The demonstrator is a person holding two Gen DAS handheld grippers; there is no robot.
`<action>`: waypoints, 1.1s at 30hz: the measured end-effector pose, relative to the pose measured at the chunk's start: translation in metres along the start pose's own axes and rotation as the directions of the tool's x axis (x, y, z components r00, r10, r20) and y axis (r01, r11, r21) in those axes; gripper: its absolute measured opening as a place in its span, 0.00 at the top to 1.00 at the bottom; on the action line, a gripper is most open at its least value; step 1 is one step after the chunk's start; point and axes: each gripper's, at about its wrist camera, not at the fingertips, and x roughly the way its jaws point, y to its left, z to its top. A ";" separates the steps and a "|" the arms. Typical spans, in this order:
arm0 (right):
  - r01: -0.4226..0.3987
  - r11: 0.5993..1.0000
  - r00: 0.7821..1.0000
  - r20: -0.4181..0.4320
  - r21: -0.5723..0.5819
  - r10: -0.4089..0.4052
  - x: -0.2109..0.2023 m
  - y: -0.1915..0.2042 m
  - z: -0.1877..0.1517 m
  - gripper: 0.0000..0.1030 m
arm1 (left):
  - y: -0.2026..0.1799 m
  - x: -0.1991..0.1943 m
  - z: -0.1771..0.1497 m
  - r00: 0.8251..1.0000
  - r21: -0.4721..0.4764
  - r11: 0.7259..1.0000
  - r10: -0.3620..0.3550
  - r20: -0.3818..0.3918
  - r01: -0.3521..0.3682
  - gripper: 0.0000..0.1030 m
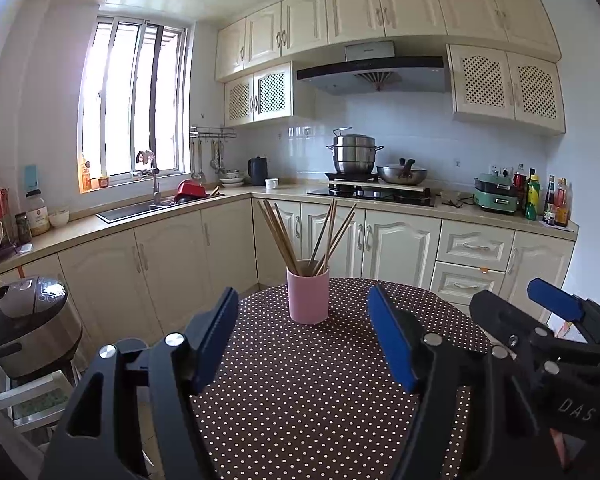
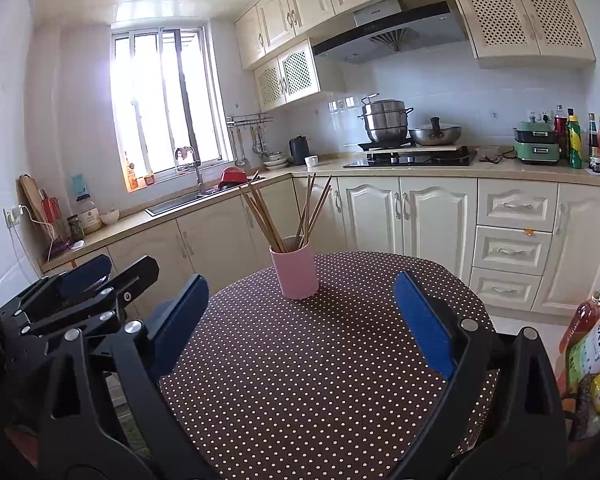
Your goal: Organize utensils
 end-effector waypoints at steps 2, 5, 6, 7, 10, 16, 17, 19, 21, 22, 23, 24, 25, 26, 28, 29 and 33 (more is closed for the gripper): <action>-0.004 1.000 1.000 -0.001 0.001 0.004 0.000 0.001 0.000 0.10 | 0.001 -0.001 0.000 1.000 -0.004 1.000 -0.002 0.006 0.002 0.35; -0.005 1.000 1.000 -0.007 0.001 0.005 0.001 0.002 -0.001 0.10 | 0.002 -0.002 0.000 1.000 -0.005 1.000 -0.004 0.008 0.004 0.35; -0.004 1.000 1.000 -0.008 0.002 0.004 0.001 0.002 -0.001 0.10 | 0.002 -0.002 0.000 1.000 -0.005 1.000 -0.004 0.008 0.004 0.35; -0.004 1.000 1.000 -0.009 0.004 0.004 0.001 0.002 -0.002 0.10 | 0.002 -0.002 0.000 1.000 -0.004 1.000 -0.003 0.009 0.003 0.35; -0.008 1.000 1.000 -0.015 0.013 0.008 0.002 0.003 -0.002 0.10 | 0.003 -0.001 0.001 1.000 -0.004 1.000 -0.005 0.004 0.005 0.35; -0.006 1.000 1.000 -0.024 0.022 0.007 0.003 0.001 -0.004 0.10 | 0.002 0.001 0.002 1.000 -0.003 1.000 -0.006 -0.009 0.006 0.35; -0.005 1.000 1.000 -0.024 0.022 0.006 0.003 0.002 -0.005 0.10 | 0.002 0.001 0.002 1.000 -0.004 1.000 -0.007 -0.010 0.007 0.35; -0.005 1.000 1.000 -0.024 0.022 0.006 0.003 0.001 -0.004 0.10 | 0.002 0.002 0.002 1.000 -0.006 1.000 -0.009 -0.013 0.009 0.35; -0.005 1.000 1.000 -0.024 0.023 0.006 0.003 0.001 -0.004 0.10 | 0.002 0.002 0.002 1.000 -0.008 1.000 -0.010 -0.013 0.010 0.35; -0.005 1.000 1.000 -0.025 0.024 0.006 0.003 0.000 -0.003 0.10 | 0.002 0.002 0.001 1.000 -0.012 1.000 -0.012 -0.014 0.011 0.35; -0.006 1.000 1.000 -0.025 0.022 0.006 0.003 0.000 -0.003 0.09 | 0.003 0.002 0.001 1.000 -0.015 1.000 -0.011 -0.016 0.011 0.35; -0.006 1.000 1.000 -0.025 0.020 0.006 0.003 0.001 -0.003 0.09 | 0.002 0.003 0.001 1.000 -0.016 1.000 -0.010 -0.019 0.010 0.35; -0.005 1.000 1.000 -0.026 0.018 0.006 0.003 0.000 -0.003 0.10 | 0.002 0.003 0.000 1.000 -0.016 1.000 -0.009 -0.021 0.009 0.35; -0.003 1.000 1.000 -0.026 0.018 0.004 0.003 0.001 -0.003 0.10 | 0.002 0.003 0.000 1.000 -0.017 1.000 -0.009 -0.022 0.009 0.35; 0.000 1.000 1.000 -0.027 0.019 0.000 0.004 0.001 -0.003 0.09 | 0.003 0.004 0.000 1.000 -0.018 1.000 -0.008 -0.030 0.008 0.35; 0.000 1.000 1.000 -0.030 0.019 0.001 0.004 0.002 -0.003 0.10 | 0.003 0.004 0.000 0.999 -0.016 1.000 -0.006 -0.033 0.006 0.35; -0.006 1.000 0.999 -0.038 0.025 0.007 0.004 0.000 -0.003 0.09 | 0.005 0.003 -0.002 1.000 -0.022 1.000 0.002 -0.030 -0.002 0.35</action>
